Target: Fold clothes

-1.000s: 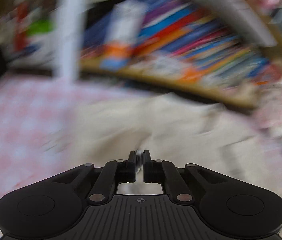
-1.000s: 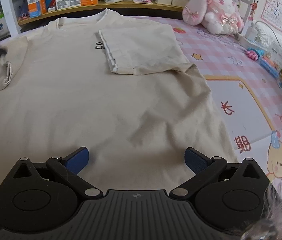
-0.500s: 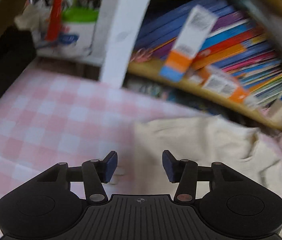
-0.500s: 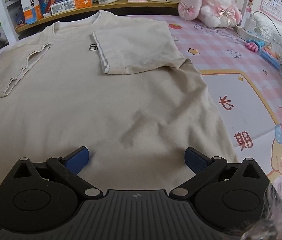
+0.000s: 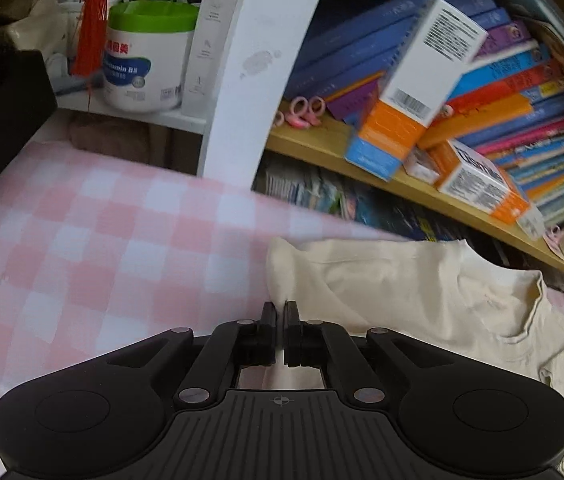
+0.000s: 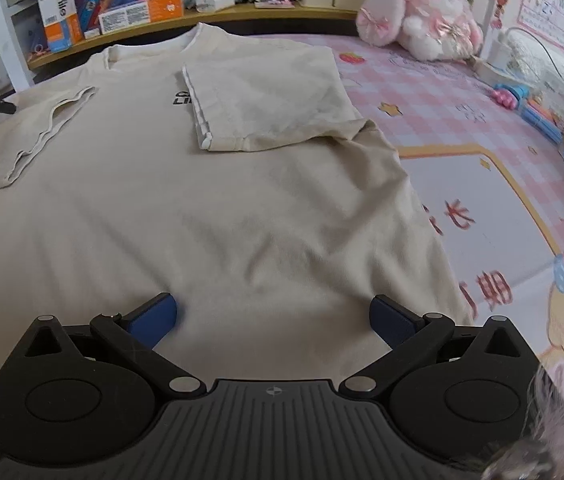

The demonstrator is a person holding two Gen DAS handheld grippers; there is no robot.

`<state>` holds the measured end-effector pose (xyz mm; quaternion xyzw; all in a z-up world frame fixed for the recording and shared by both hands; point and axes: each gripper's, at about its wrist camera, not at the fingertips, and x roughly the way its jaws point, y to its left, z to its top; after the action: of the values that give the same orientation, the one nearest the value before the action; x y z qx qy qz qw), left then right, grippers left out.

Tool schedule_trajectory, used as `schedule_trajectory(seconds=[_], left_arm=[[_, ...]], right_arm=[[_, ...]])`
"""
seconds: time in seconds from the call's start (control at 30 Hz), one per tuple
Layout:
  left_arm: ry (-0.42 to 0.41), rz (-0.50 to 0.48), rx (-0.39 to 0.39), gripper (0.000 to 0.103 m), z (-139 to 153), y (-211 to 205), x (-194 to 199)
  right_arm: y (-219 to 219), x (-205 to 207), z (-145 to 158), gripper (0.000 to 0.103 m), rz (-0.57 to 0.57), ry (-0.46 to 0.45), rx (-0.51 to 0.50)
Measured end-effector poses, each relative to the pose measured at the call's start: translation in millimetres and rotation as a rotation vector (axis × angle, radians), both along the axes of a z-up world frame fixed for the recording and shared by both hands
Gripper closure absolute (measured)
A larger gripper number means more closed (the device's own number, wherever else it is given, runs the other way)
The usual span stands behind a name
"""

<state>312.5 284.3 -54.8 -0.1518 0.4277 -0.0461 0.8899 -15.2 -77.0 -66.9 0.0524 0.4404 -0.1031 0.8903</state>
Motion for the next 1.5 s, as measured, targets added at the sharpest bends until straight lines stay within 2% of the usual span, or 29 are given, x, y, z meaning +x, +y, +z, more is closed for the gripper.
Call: schedule_trajectory(seconds=[0.2, 0.3, 0.4, 0.5, 0.6, 0.7, 0.77, 0.87, 1.07, 1.2, 1.23, 1.33, 1.4, 1.5], left_arm=[[0.003, 0.037, -0.012, 0.101, -2.5, 9.8, 13.1], [0.002, 0.012, 0.005, 0.1, -1.0, 9.4, 14.4], [-0.011, -0.025, 0.046, 0.094, 0.6, 5.6, 10.3], [-0.036, -0.062, 0.073, 0.092, 6.2, 4.4, -3.8], [-0.057, -0.083, 0.058, 0.088, 13.1, 8.1, -27.7], [-0.066, -0.105, 0.063, 0.078, 18.6, 11.1, -61.0], [-0.07, -0.119, 0.062, 0.06, 21.4, 13.8, -86.9], [-0.082, -0.144, 0.073, 0.046, 24.3, 16.1, -129.3], [-0.076, -0.162, 0.147, 0.031, 31.1, 17.6, -214.1], [-0.062, -0.141, 0.16, 0.022, 32.3, 16.9, -258.1], [-0.054, -0.125, 0.158, 0.022, 31.8, 16.9, -267.3], [-0.025, -0.071, 0.16, 0.022, 28.6, 15.6, -289.3], [-0.01, -0.046, 0.157, 0.022, 27.3, 12.8, -300.3], [-0.001, -0.04, 0.181, 0.022, 26.3, 6.3, -310.1]], right_arm=[[7.5, 22.9, -1.7, 0.0, 0.02, -0.024, -0.006], [8.6, 33.4, -2.2, 0.0, 0.025, -0.034, -0.009], [8.4, 36.9, -2.3, 0.0, 0.024, -0.036, -0.01], [7.6, 37.1, -1.8, 0.0, 0.022, -0.03, -0.009], [7.4, 36.5, -0.9, 0.0, 0.019, -0.024, -0.009], [11.6, 30.1, 2.3, 0.0, 0.018, -0.012, -0.032], [12.6, 22.6, 4.7, 0.0, 0.021, -0.013, -0.056], [7.7, 8.8, 8.2, 0.0, -0.005, -0.021, -0.08], [-20.7, -16.1, 16.2, 0.001, -0.092, -0.023, -0.094], [-42.3, -28.2, 19.1, 0.003, -0.106, -0.02, -0.091], [-47.2, -30.2, 19.0, 0.007, -0.107, -0.018, -0.083], [-59.7, -34.4, 17.2, 0.031, -0.104, -0.005, -0.047], [-64.3, -35.2, 15.2, 0.043, -0.092, 0.006, -0.029], [-66.6, -36.9, 15.1, 0.052, -0.064, -0.003, -0.018]])
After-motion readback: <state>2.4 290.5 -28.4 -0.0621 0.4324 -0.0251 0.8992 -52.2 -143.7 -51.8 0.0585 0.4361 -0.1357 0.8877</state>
